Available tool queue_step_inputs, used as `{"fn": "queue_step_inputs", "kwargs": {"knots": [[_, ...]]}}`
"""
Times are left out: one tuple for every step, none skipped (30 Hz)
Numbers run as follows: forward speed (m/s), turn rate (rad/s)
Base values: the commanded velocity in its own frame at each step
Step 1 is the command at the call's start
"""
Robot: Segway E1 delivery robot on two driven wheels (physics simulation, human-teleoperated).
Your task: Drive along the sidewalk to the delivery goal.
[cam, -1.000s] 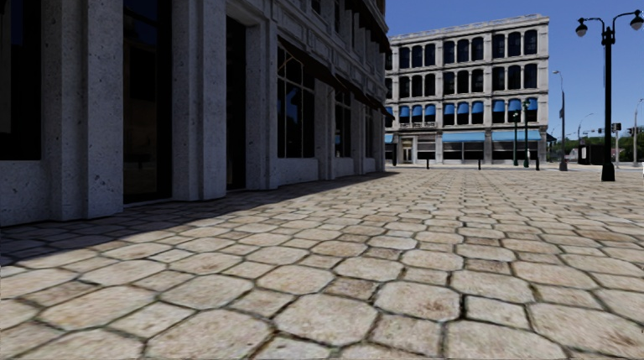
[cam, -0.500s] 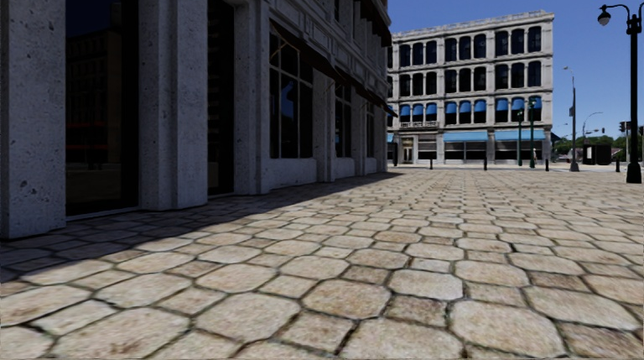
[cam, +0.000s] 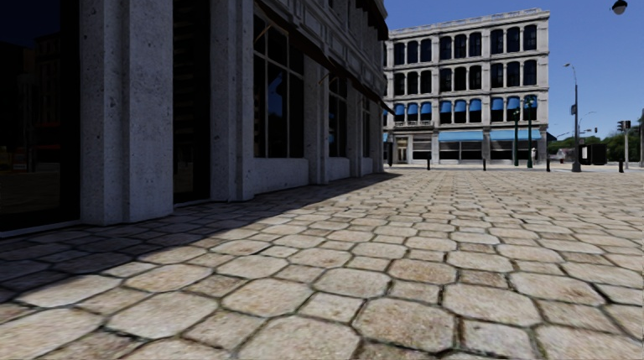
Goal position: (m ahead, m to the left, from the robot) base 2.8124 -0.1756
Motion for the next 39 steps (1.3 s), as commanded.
{"fn": "queue_step_inputs", "kwargs": {"knots": [[2.00, -0.26], [2.00, -0.26], [2.00, -0.26], [2.00, -0.26], [2.00, -0.26], [2.00, -0.26], [2.00, -0.26], [2.00, -0.26], [2.00, -0.26], [2.00, -0.26], [2.00, -0.26], [2.00, -0.26], [2.00, -0.26], [2.00, -0.26], [2.00, -0.26], [2.00, -0.26], [2.00, -0.26], [2.00, -0.26], [2.00, -0.26], [2.00, -0.26], [2.00, -0.26], [2.00, -0.26], [2.00, -0.26], [2.00, -0.26], [2.00, -0.26], [2.00, -0.26], [2.00, -0.26], [2.00, -0.26], [2.00, -0.26], [2.00, -0.26], [2.00, -0.17], [2.00, -0.17], [2.00, 0.00], [2.00, 0.00], [2.00, 0.00], [2.00, 0.00], [2.00, 0.00], [2.00, 0.00], [2.00, 0.00]]}}
